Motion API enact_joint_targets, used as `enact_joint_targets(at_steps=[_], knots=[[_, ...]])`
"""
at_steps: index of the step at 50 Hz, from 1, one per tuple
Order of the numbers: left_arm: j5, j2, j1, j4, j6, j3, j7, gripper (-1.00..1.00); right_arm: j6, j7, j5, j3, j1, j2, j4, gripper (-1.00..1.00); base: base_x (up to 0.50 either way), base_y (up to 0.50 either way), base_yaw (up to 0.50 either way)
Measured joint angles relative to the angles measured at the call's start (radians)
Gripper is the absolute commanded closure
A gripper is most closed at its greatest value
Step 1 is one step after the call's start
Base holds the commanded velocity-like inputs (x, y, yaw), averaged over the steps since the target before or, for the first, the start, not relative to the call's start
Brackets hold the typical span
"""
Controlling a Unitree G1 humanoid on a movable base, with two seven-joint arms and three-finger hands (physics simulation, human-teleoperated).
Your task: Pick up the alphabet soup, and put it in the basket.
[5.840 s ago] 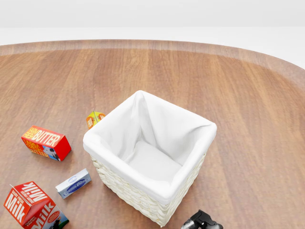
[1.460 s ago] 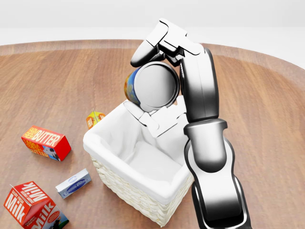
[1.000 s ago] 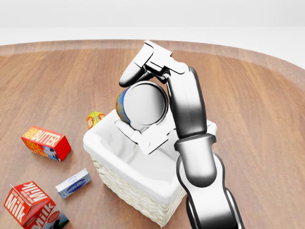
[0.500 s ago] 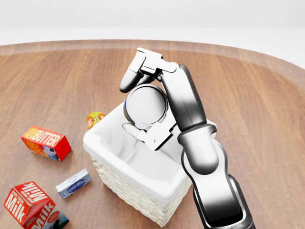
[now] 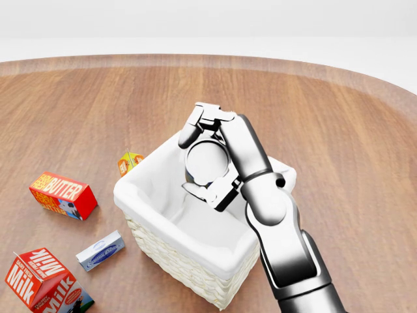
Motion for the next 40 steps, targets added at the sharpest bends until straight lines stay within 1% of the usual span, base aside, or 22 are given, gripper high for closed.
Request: enact_joint_targets(at_steps=[13, 18, 26, 27, 28, 29, 30, 34, 40], knots=[[0.003, -0.002, 0.002, -0.005, 0.003, 0.001, 0.000, -1.00, 0.000, -0.007, 0.006, -0.045, -0.023, 0.002, 0.151, 1.00, 0.00, 0.00, 0.00], [0.004, -0.002, -0.001, 0.005, -0.004, -0.001, -0.002, -1.00, 0.000, -0.012, 0.009, -0.051, -0.047, 0.006, 0.195, 1.00, 0.00, 0.00, 0.00], [0.002, -0.001, -0.001, 0.005, -0.003, -0.001, -0.001, -1.00, 0.000, -0.019, 0.009, -0.048, -0.078, 0.018, 0.243, 1.00, 0.00, 0.00, 0.00], [0.002, -0.001, -0.002, 0.006, -0.004, -0.001, -0.001, -1.00, 0.000, -0.019, 0.008, -0.046, -0.079, 0.019, 0.244, 0.88, 0.00, 0.00, 0.00], [0.002, -0.001, -0.002, 0.006, -0.004, -0.001, -0.001, -1.00, 0.000, -0.017, 0.007, -0.044, -0.079, 0.019, 0.242, 0.32, 0.00, 0.00, 0.00], [0.002, -0.001, -0.002, 0.007, -0.005, -0.001, -0.001, -1.00, 0.000, -0.015, 0.007, -0.042, -0.077, 0.019, 0.238, -0.59, 0.00, 0.00, 0.00], [0.001, -0.001, -0.002, 0.007, -0.005, -0.001, -0.001, -1.00, 0.000, -0.013, 0.008, -0.038, -0.075, 0.019, 0.232, -1.00, 0.00, 0.00, 0.00], [0.001, 0.000, -0.002, 0.008, -0.005, -0.001, -0.002, -1.00, 0.000, 0.000, 0.003, -0.023, -0.058, 0.015, 0.184, -1.00, 0.00, 0.00, 0.00], [0.003, -0.001, -0.004, 0.014, -0.011, -0.003, -0.004, -1.00, 0.000, 0.039, -0.018, 0.019, -0.008, -0.006, 0.031, -1.00, 0.00, 0.00, 0.00]])
